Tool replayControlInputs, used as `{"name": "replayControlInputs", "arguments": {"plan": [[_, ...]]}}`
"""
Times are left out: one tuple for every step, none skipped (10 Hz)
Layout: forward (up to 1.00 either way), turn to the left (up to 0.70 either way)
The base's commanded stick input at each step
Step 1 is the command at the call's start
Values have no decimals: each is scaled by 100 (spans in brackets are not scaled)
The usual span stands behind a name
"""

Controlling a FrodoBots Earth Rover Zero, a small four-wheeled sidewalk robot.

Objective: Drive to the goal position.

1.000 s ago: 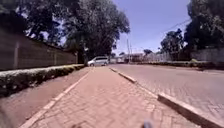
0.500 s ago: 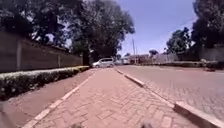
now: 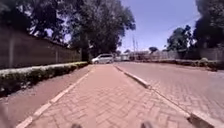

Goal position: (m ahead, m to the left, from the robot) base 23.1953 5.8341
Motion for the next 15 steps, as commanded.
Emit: {"name": "replayControlInputs", "arguments": {"plan": [[70, 0], [70, 0], [70, 0], [70, 0], [70, 0], [70, 0], [70, 0], [70, 0], [70, 0], [70, 0], [70, 0], [70, 0], [70, 0], [70, 0], [70, 0]]}}
